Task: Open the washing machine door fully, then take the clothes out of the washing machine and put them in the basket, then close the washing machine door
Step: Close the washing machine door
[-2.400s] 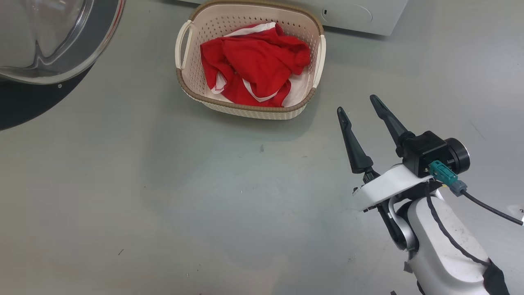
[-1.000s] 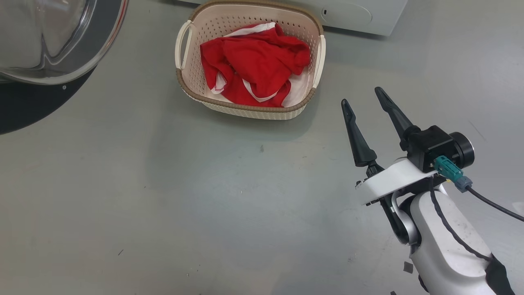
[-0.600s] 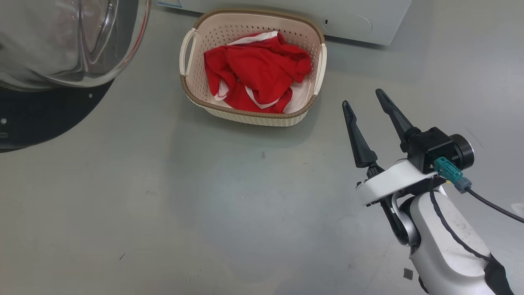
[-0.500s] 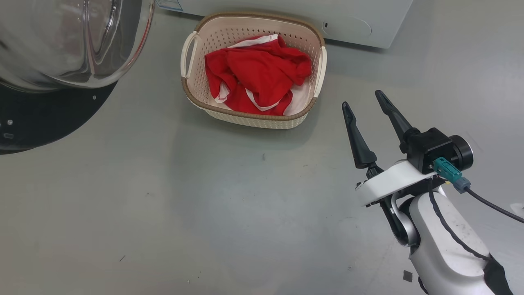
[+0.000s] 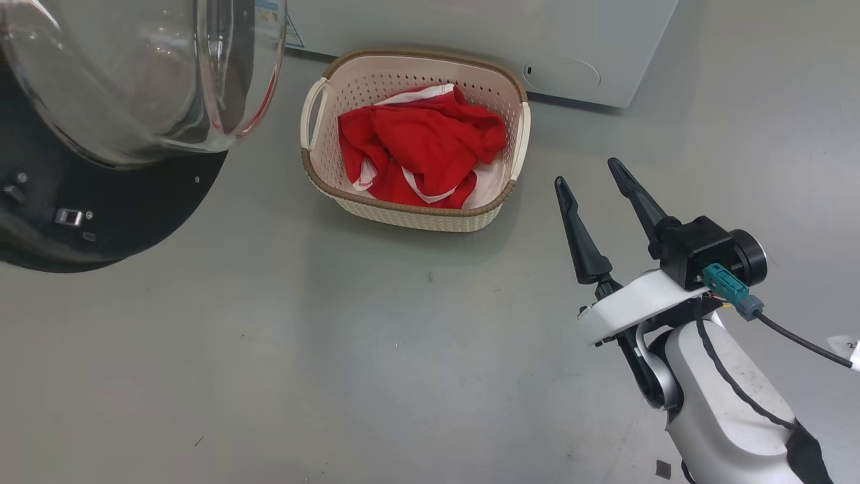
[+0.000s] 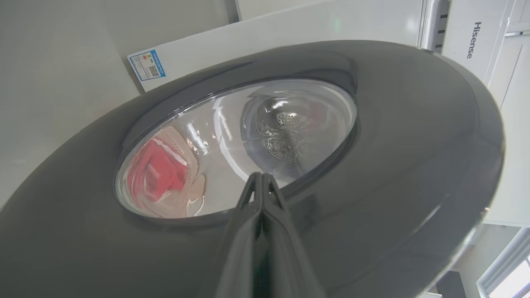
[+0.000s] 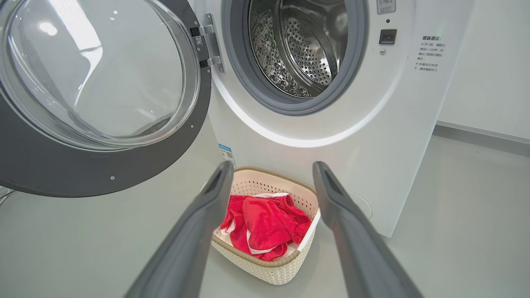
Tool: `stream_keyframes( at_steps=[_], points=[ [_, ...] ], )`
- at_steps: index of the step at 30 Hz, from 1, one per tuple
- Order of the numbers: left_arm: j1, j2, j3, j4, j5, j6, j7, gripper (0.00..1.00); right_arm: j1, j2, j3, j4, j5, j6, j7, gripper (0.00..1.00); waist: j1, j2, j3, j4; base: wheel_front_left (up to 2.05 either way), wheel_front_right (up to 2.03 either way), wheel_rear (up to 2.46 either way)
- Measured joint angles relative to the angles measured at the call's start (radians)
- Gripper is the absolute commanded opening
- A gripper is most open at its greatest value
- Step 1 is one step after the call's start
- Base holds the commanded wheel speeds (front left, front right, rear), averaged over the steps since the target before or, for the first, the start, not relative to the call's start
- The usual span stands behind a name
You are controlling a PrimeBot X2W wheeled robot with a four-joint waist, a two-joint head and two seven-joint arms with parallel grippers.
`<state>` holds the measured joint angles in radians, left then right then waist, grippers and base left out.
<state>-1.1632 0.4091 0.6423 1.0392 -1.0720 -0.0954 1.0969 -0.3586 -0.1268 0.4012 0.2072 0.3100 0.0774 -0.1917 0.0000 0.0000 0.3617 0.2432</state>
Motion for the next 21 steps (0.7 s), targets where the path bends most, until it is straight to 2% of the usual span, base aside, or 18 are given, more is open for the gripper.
stream_keyframes(
  at_steps=[6,21],
  points=[
    [0.018,-0.034,0.0,-0.023,-0.03,-0.016,0.062,0.0,0.001,0.004,0.007,0.01,0.005,0.0,-0.005,1.0,0.0,0.0,-0.016,-0.005,0.0,0.0,0.0],
    [0.086,-0.097,0.001,-0.094,-0.085,-0.024,0.171,0.0,0.019,0.016,0.012,0.021,0.014,0.0,-0.017,1.0,0.0,0.0,-0.047,-0.029,0.0,0.0,0.0]
  ],
)
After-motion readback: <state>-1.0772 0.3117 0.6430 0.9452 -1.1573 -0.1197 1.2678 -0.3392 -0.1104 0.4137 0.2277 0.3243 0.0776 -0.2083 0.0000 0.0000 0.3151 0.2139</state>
